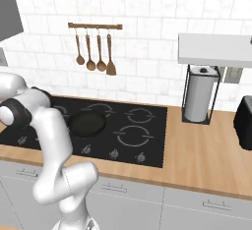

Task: Pick the kettle from the counter and place it on a stove burner. Then turn the burner on.

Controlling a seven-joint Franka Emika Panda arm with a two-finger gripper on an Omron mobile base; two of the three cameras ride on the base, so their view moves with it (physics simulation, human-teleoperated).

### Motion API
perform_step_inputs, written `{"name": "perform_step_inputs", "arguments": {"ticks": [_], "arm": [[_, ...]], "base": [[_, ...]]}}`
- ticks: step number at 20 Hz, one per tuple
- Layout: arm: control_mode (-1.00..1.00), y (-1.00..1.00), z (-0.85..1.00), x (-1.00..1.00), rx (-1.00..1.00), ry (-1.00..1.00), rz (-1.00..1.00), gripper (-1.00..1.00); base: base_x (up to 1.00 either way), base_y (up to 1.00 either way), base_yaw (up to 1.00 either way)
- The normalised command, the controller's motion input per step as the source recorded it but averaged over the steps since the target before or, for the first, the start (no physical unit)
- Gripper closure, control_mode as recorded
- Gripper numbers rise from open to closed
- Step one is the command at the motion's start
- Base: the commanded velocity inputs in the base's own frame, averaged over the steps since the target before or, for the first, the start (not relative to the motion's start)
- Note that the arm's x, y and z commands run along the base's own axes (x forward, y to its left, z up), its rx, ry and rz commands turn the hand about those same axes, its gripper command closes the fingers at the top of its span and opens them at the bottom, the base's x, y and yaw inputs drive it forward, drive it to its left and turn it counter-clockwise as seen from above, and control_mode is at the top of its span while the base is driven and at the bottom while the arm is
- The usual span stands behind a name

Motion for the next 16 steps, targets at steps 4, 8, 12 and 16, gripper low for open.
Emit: {"name": "perform_step_inputs", "arguments": {"ticks": [4, 8, 12, 16], "arm": [[-1.00, 0.25, 0.00, 0.34, 0.02, 0.00, 0.00, -1.00], [-1.00, 0.36, 0.04, 0.11, 0.05, 0.00, 0.00, -1.00], [-1.00, 0.27, 0.02, 0.00, 0.06, 0.00, 0.06, -1.00], [-1.00, 0.17, 0.00, 0.02, 0.00, -0.02, 0.07, -1.00]], "base": [[0.00, 0.00, 0.00], [0.00, 0.00, 0.00], [0.00, 0.00, 0.00], [0.00, 0.00, 0.00]]}}
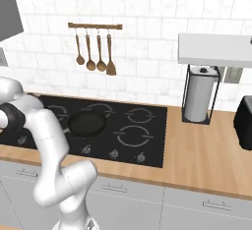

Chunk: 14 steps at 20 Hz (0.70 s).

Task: Pick the kettle from the counter and place it on a stove burner. Then turn the burner on.

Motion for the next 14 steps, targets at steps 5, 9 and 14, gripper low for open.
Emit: {"name": "perform_step_inputs", "arguments": {"ticks": [5, 9, 14], "arm": [[-1.00, 0.00, -0.12, 0.17, 0.00, -0.04, 0.00, -1.00], [-1.00, 0.09, -0.02, 0.04, 0.00, -0.01, 0.00, -1.00], [-1.00, 0.10, -0.07, 0.00, 0.03, 0.00, 0.02, -1.00]], "base": [[0.00, 0.00, 0.00], [0.00, 0.00, 0.00], [0.00, 0.00, 0.00]]}}
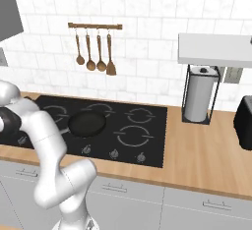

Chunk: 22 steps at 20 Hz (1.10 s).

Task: Pick the kettle from the counter and place it on a stove burner. Then turn the burner on.

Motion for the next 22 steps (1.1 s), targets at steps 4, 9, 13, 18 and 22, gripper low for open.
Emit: {"name": "perform_step_inputs", "arguments": {"ticks": [4, 9, 13, 18, 22], "arm": [[-1.00, 0.08, -0.05, 0.04, 0.04, 0.00, 0.03, -1.00], [-1.00, 0.07, 0.00, 0.16, 0.00, 0.00, 0.02, -1.00], [-1.00, 0.10, -0.01, 0.21, 0.00, 0.00, 0.01, -1.00], [-1.00, 0.13, -0.01, 0.20, 0.00, 0.00, 0.04, -1.00], [-1.00, 0.15, 0.00, 0.14, 0.00, 0.00, 0.05, -1.00]], "base": [[0.00, 0.00, 0.00], [0.00, 0.00, 0.00], [0.00, 0.00, 0.00], [0.00, 0.00, 0.00], [0.00, 0.00, 0.00]]}}
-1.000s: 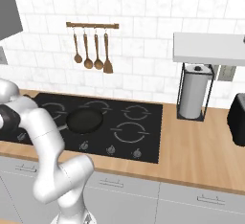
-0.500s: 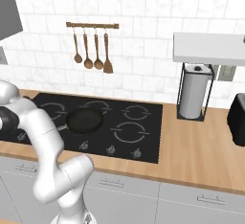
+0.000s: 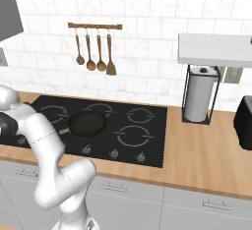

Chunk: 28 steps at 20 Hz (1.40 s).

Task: Pick the kettle from the counter and place it on a stove burner. Then turn the burner on.

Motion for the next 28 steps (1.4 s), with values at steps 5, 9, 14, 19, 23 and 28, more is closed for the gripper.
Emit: {"name": "perform_step_inputs", "arguments": {"ticks": [5, 9, 14, 19, 23, 28], "arm": [[-1.00, 0.21, 0.00, 0.13, 0.00, 0.00, 0.05, -1.00], [-1.00, 0.15, -0.03, 0.07, 0.00, 0.00, 0.04, -1.00], [-1.00, 0.09, -0.03, 0.05, 0.00, 0.00, 0.05, -1.00], [-1.00, 0.16, -0.04, 0.15, 0.00, 0.00, 0.05, -1.00], [-1.00, 0.20, -0.09, 0.28, 0.00, -0.01, 0.05, -1.00], [-1.00, 0.10, -0.09, 0.08, 0.00, 0.00, 0.02, -1.00]], "base": [[0.00, 0.00, 0.00], [0.00, 0.00, 0.00], [0.00, 0.00, 0.00], [0.00, 0.00, 0.00], [0.00, 0.00, 0.00], [0.00, 0.00, 0.00]]}}
